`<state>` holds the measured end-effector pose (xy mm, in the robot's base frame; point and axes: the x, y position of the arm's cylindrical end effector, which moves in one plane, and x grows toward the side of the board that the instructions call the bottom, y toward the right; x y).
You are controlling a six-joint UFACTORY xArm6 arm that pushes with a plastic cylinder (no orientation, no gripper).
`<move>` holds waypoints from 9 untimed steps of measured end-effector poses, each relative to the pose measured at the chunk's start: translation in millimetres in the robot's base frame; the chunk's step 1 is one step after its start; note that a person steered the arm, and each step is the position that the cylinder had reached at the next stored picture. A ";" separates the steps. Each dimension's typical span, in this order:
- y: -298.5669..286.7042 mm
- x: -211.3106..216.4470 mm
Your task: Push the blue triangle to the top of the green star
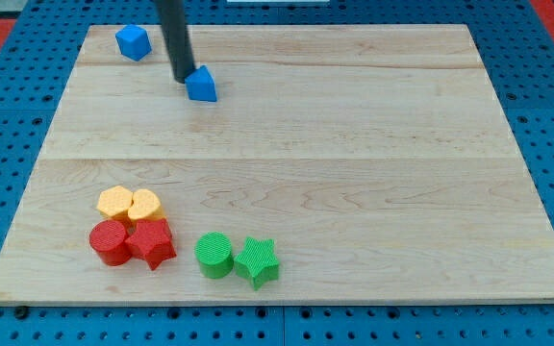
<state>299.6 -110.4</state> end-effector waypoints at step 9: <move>78.0 153.4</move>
<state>452.9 -32.4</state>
